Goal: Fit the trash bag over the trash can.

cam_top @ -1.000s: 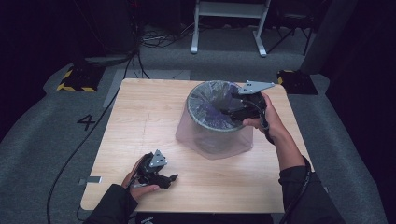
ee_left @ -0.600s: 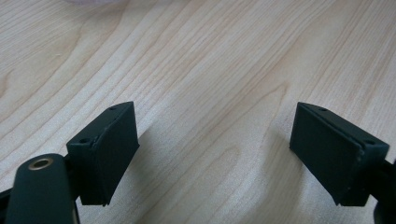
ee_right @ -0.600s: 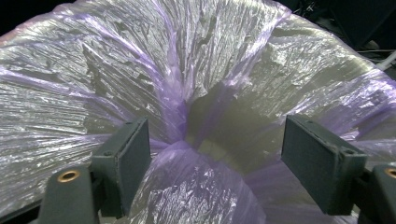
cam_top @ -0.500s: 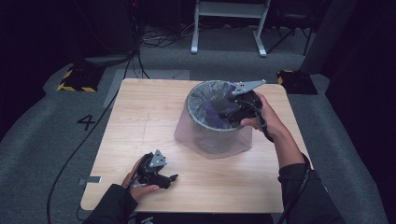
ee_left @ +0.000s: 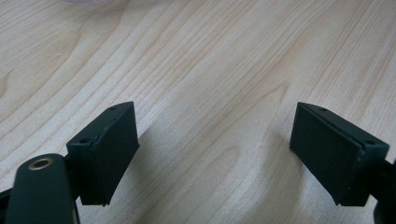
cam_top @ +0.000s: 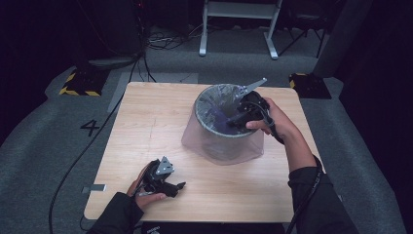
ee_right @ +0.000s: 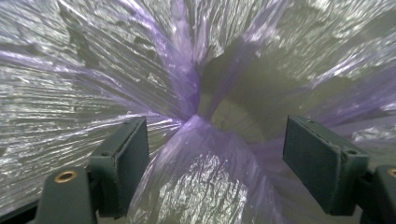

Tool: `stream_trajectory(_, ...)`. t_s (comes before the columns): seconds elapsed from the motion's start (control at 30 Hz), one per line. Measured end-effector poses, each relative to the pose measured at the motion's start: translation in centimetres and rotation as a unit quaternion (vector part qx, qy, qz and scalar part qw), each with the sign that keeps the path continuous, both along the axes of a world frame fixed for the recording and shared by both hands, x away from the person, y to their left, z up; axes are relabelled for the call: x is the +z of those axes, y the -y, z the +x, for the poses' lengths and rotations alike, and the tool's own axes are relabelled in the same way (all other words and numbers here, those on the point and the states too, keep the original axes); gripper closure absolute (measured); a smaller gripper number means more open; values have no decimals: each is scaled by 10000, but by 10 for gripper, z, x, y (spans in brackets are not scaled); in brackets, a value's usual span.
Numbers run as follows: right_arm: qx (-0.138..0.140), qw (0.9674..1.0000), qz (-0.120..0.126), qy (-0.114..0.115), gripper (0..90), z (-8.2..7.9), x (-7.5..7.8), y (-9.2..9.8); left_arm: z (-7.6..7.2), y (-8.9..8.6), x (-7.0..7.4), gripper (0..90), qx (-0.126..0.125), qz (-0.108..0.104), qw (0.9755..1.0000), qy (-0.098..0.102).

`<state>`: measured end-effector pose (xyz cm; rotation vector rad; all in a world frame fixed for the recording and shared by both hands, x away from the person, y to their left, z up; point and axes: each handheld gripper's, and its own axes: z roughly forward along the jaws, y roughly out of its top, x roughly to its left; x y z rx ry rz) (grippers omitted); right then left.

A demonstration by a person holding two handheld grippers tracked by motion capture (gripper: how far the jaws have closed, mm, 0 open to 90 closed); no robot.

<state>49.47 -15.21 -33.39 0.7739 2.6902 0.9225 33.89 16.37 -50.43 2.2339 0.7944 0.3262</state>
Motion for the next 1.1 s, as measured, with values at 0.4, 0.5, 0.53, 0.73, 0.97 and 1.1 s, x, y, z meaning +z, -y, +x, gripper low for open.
stream_trajectory(0.4,-99,9990,-360,-225,218,3,-1,-6,0,0,0,148,-3,-1,10000,-3)
stream_trajectory(0.5,-93,9990,-381,-226,218,3,-1,-6,0,0,0,148,-4,-1,10000,-3)
stream_trajectory(0.53,-92,9990,-376,-230,219,3,-1,-7,0,0,0,148,-4,0,10000,-3)
stream_trajectory(0.73,-112,9985,-484,-238,226,2,0,-8,0,0,0,149,-4,0,10000,-4)
stream_trajectory(0.97,-185,9993,-284,-143,227,1,4,-3,0,0,0,149,-9,2,10000,-5)
stream_trajectory(1.1,-214,9996,-187,-30,223,0,6,-1,0,0,0,148,-8,2,10000,-6)
